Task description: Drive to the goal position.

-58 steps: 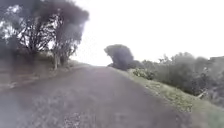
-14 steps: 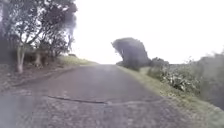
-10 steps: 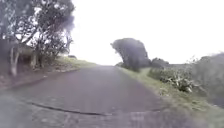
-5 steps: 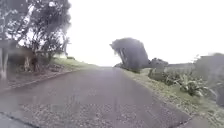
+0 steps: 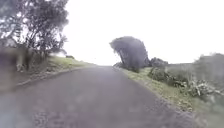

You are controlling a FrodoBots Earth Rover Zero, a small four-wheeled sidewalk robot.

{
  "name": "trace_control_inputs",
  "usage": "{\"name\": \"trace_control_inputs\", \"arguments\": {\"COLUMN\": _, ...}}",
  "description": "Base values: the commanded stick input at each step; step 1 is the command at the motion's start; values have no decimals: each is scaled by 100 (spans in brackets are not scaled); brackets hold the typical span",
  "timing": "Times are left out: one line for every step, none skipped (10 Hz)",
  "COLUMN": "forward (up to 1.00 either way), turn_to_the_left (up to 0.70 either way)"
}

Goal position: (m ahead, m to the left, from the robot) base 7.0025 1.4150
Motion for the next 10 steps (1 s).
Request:
{"name": "trace_control_inputs", "arguments": {"forward": 85, "turn_to_the_left": 14}}
{"name": "trace_control_inputs", "arguments": {"forward": 85, "turn_to_the_left": 34}}
{"name": "trace_control_inputs", "arguments": {"forward": 85, "turn_to_the_left": 34}}
{"name": "trace_control_inputs", "arguments": {"forward": 85, "turn_to_the_left": 34}}
{"name": "trace_control_inputs", "arguments": {"forward": 85, "turn_to_the_left": 33}}
{"name": "trace_control_inputs", "arguments": {"forward": 85, "turn_to_the_left": 12}}
{"name": "trace_control_inputs", "arguments": {"forward": 85, "turn_to_the_left": 0}}
{"name": "trace_control_inputs", "arguments": {"forward": 85, "turn_to_the_left": 0}}
{"name": "trace_control_inputs", "arguments": {"forward": 85, "turn_to_the_left": 0}}
{"name": "trace_control_inputs", "arguments": {"forward": 85, "turn_to_the_left": 0}}
